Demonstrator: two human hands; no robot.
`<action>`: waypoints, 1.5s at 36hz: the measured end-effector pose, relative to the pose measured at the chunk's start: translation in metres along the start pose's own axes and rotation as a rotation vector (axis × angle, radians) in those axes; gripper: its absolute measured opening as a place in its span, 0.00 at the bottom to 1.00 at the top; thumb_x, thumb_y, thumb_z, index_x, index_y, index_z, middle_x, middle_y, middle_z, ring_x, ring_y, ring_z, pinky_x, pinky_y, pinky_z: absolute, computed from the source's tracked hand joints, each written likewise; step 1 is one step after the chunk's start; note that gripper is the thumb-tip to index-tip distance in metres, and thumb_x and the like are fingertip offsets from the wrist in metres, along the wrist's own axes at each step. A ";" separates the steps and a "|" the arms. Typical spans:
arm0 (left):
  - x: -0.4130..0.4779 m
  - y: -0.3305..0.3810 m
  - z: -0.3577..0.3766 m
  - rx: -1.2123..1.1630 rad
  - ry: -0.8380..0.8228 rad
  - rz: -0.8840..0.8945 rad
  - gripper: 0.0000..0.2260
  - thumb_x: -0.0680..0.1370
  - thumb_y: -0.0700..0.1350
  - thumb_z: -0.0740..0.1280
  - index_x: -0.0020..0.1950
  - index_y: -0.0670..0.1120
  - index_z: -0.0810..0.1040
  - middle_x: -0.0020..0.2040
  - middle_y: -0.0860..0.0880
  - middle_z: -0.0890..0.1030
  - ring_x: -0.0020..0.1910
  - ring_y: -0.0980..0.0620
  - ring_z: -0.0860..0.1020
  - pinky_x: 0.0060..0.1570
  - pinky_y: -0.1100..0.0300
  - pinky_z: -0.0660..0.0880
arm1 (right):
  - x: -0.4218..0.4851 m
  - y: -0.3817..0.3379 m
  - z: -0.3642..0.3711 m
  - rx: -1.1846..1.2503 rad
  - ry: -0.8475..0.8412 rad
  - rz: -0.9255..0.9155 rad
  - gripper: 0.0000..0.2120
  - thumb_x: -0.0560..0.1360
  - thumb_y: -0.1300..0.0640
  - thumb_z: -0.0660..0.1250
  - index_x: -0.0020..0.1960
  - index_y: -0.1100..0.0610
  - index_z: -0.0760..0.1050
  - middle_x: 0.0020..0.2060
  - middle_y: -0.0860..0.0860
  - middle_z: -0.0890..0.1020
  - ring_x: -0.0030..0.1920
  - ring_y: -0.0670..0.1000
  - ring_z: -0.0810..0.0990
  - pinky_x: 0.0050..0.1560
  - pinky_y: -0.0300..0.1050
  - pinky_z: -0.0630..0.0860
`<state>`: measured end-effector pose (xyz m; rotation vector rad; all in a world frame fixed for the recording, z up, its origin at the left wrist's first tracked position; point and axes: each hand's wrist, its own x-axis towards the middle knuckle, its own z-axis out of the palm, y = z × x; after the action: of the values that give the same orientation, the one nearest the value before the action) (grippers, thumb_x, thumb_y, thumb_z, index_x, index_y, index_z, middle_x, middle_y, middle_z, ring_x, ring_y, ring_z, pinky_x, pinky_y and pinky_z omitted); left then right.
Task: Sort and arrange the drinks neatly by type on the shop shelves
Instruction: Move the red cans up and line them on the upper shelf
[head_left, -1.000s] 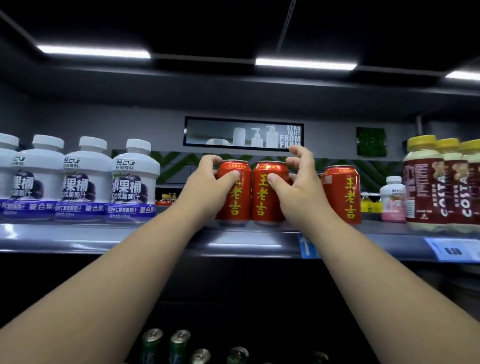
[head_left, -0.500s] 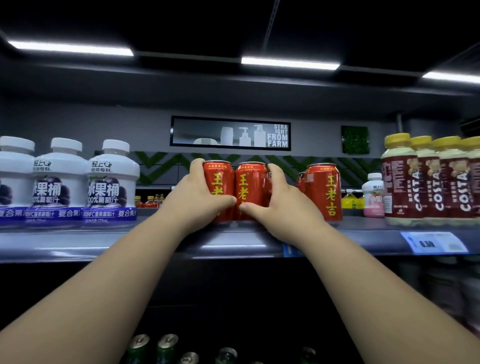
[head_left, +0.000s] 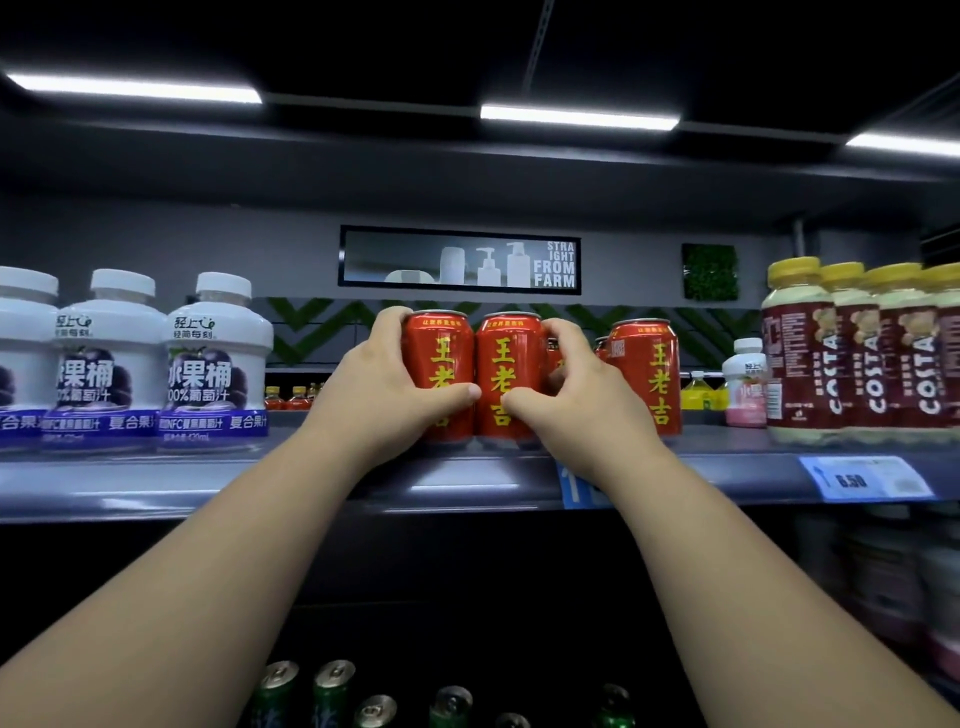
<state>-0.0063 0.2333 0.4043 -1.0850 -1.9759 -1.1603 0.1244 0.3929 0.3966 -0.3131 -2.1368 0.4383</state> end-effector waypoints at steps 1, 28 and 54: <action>-0.001 0.001 0.000 0.007 0.000 -0.002 0.43 0.65 0.66 0.75 0.74 0.57 0.57 0.65 0.51 0.72 0.56 0.50 0.74 0.57 0.44 0.79 | -0.001 -0.001 0.001 -0.012 0.011 0.002 0.36 0.76 0.38 0.66 0.78 0.40 0.53 0.57 0.47 0.76 0.54 0.51 0.76 0.48 0.49 0.75; -0.013 0.034 0.029 0.164 0.085 -0.070 0.42 0.72 0.64 0.68 0.78 0.55 0.49 0.64 0.48 0.74 0.52 0.47 0.75 0.53 0.45 0.77 | -0.009 0.003 0.002 -0.026 0.165 0.028 0.34 0.76 0.40 0.64 0.77 0.46 0.54 0.48 0.46 0.74 0.46 0.52 0.75 0.46 0.48 0.72; -0.020 0.041 0.029 0.241 0.054 -0.053 0.50 0.69 0.70 0.69 0.79 0.59 0.40 0.77 0.48 0.63 0.70 0.42 0.70 0.59 0.42 0.72 | -0.010 0.050 -0.038 -0.167 0.177 0.249 0.46 0.77 0.42 0.66 0.81 0.48 0.37 0.68 0.55 0.74 0.62 0.59 0.76 0.65 0.61 0.74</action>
<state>0.0364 0.2637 0.3921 -0.8732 -2.0509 -0.9386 0.1648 0.4414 0.3883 -0.6929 -1.9710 0.3586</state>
